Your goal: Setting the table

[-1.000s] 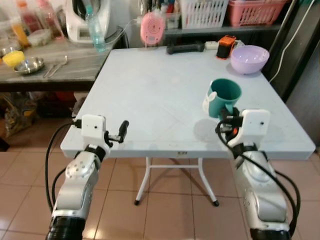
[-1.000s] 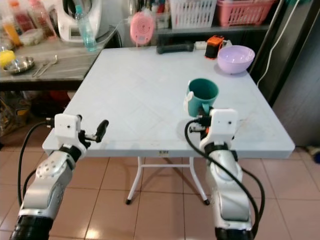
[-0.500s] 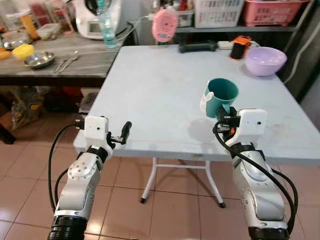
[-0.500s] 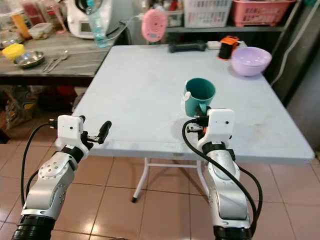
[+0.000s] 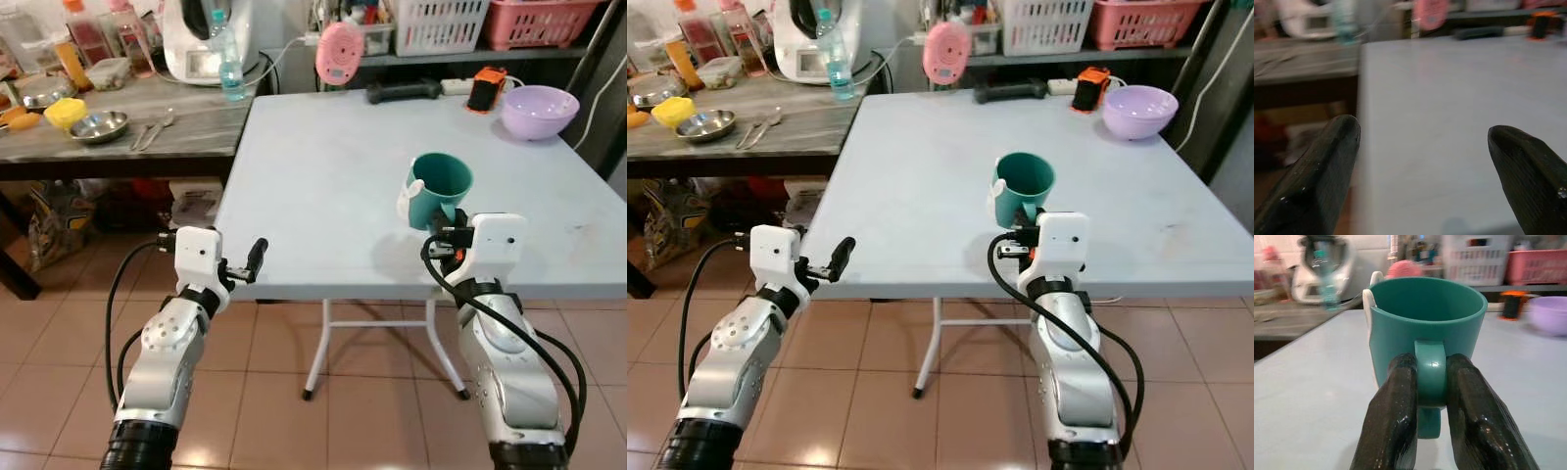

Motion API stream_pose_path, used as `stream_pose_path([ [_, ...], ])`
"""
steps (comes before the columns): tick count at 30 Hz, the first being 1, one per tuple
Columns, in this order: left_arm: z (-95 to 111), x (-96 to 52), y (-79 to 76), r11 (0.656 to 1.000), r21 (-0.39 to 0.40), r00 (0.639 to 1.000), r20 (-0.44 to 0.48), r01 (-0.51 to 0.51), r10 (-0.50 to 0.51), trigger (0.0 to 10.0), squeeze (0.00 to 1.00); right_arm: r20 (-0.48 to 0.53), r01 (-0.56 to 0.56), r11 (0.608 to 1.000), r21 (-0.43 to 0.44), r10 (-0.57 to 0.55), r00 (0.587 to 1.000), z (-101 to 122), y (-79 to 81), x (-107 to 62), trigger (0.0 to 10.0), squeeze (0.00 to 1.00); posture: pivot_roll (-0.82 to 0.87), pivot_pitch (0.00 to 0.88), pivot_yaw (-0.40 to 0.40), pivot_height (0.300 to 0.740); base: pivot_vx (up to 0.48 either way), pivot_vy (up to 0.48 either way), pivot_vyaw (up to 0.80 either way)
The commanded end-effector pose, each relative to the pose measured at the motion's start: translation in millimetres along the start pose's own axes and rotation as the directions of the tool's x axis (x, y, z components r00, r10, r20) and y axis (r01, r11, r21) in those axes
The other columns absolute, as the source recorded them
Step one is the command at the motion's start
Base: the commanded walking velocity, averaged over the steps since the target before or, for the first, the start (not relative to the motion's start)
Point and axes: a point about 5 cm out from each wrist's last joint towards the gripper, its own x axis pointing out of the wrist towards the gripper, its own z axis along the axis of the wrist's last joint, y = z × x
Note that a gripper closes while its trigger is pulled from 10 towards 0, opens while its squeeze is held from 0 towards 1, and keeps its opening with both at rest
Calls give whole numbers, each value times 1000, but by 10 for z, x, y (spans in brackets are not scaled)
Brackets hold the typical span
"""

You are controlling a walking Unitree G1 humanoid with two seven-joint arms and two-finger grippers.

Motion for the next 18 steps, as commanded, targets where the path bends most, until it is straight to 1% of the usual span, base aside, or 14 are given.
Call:
stream_pose_path([
  [1,41,17,15,1000,10,1000,18,-9,9,10000,0,33,-24,1000,-8,25,999,69,46,14,10000,0,9,22,58,740,0,480,0],
  [18,32,33,-23,1000,7,1000,25,-3,3,10000,0,40,-17,1000,-16,18,999,80,23,14,10000,0,0,20,59,740,0,480,0],
])
